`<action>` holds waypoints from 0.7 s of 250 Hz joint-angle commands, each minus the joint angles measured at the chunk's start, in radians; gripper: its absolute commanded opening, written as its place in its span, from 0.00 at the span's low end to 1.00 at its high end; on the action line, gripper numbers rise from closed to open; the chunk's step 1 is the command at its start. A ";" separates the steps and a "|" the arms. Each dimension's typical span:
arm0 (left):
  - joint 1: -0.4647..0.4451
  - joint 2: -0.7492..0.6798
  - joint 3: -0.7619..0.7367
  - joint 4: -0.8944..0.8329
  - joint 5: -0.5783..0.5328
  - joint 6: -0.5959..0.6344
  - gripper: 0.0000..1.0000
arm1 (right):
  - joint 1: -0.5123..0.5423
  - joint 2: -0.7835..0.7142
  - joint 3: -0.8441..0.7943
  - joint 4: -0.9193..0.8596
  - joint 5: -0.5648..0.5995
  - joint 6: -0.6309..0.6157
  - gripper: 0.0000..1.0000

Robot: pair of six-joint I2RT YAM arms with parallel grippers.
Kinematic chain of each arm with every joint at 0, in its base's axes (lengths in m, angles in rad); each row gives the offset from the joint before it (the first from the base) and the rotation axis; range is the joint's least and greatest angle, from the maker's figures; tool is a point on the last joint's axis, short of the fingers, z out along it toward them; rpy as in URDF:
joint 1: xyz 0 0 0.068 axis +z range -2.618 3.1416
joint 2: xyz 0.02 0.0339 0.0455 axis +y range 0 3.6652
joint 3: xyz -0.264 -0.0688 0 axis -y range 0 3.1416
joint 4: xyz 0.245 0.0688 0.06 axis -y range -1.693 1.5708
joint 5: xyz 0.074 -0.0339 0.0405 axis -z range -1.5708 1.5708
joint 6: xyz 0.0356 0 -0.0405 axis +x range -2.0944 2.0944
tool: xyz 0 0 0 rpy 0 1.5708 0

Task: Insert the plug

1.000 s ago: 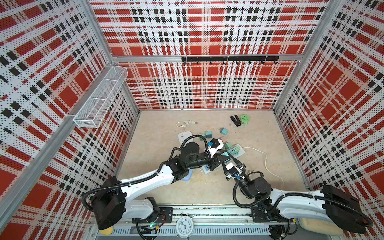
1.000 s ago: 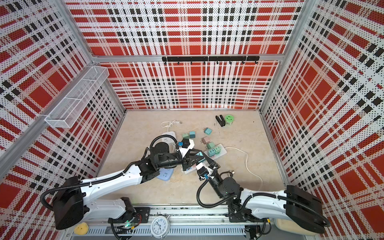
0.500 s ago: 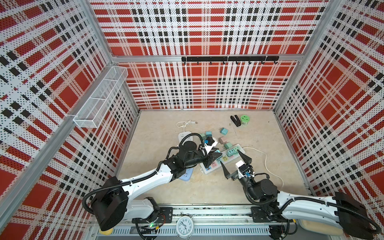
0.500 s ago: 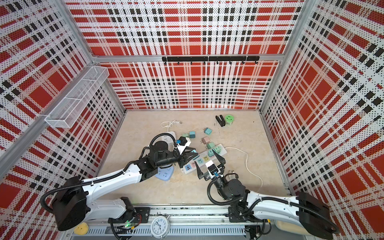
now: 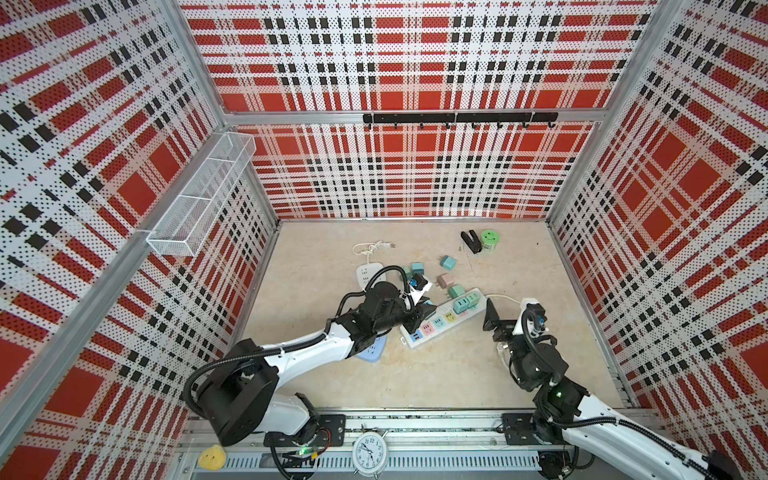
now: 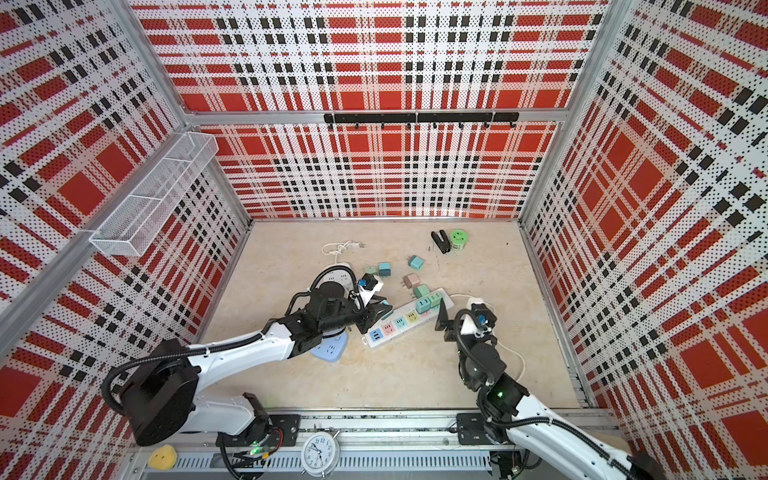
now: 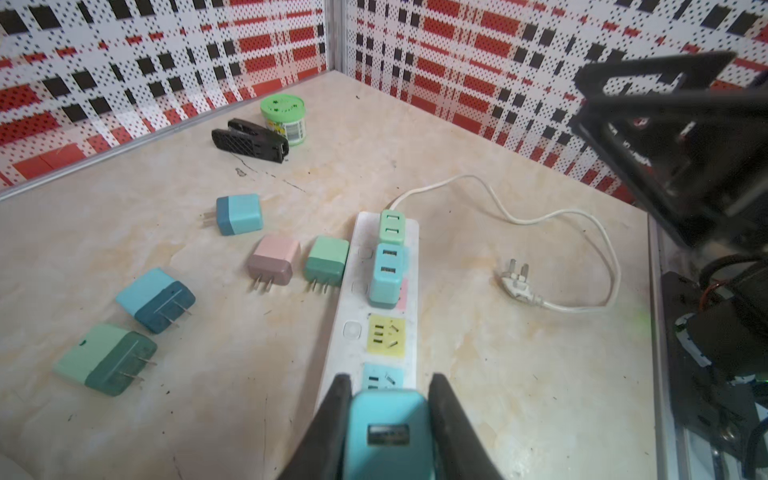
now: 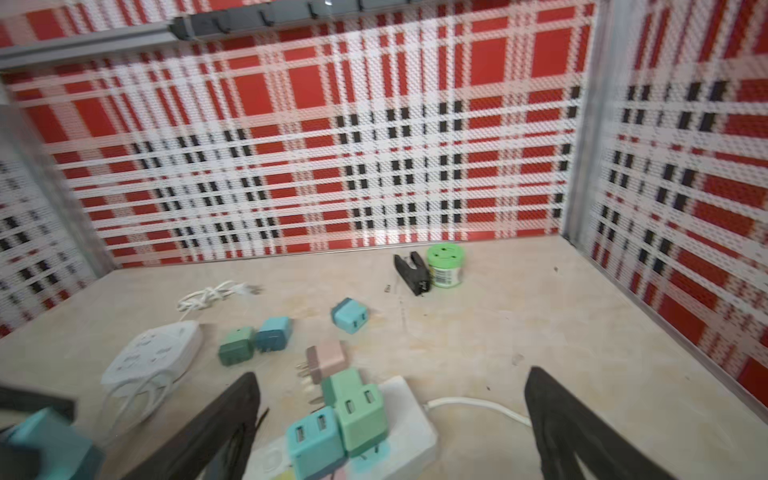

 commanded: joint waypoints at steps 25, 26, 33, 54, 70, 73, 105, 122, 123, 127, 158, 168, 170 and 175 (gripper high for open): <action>-0.012 0.105 0.105 -0.043 0.015 0.038 0.00 | -0.257 -0.005 -0.002 -0.120 -0.249 0.168 1.00; -0.012 0.108 0.107 -0.043 0.015 0.038 0.00 | -0.261 -0.003 -0.002 -0.117 -0.252 0.168 1.00; -0.014 0.124 0.119 -0.048 0.017 0.039 0.00 | -0.288 0.016 -0.004 -0.101 -0.265 0.167 1.00; -0.022 0.167 0.149 -0.054 0.023 0.036 0.00 | -0.349 0.092 -0.004 -0.049 -0.288 0.165 1.00; -0.032 0.196 0.171 -0.058 0.032 0.028 0.00 | -0.383 0.146 -0.001 -0.018 -0.344 0.181 1.00; -0.034 0.201 0.175 -0.059 0.033 0.028 0.00 | -0.387 0.154 -0.002 -0.008 -0.352 0.180 1.00; -0.081 0.255 0.217 -0.073 -0.005 0.027 0.00 | -0.391 0.221 -0.004 0.050 -0.388 0.177 1.00; -0.106 0.286 0.238 -0.072 -0.019 0.027 0.00 | -0.391 0.232 -0.004 0.051 -0.375 0.180 1.00; -0.107 0.287 0.240 -0.072 -0.021 0.026 0.00 | -0.391 0.233 -0.005 0.052 -0.373 0.180 1.00; -0.113 0.296 0.248 -0.072 -0.030 0.028 0.00 | -0.391 0.234 -0.006 0.055 -0.371 0.182 1.00; -0.120 0.352 0.306 -0.069 -0.086 0.000 0.00 | -0.391 0.219 -0.024 0.077 -0.373 0.178 1.00; -0.116 0.368 0.316 -0.066 -0.096 -0.004 0.00 | -0.391 0.213 -0.027 0.077 -0.366 0.178 1.00; -0.116 0.373 0.316 -0.066 -0.100 -0.004 0.00 | -0.390 0.213 -0.027 0.077 -0.364 0.177 1.00; -0.115 0.379 0.319 -0.063 -0.108 -0.001 0.00 | -0.391 0.211 -0.028 0.076 -0.360 0.180 1.00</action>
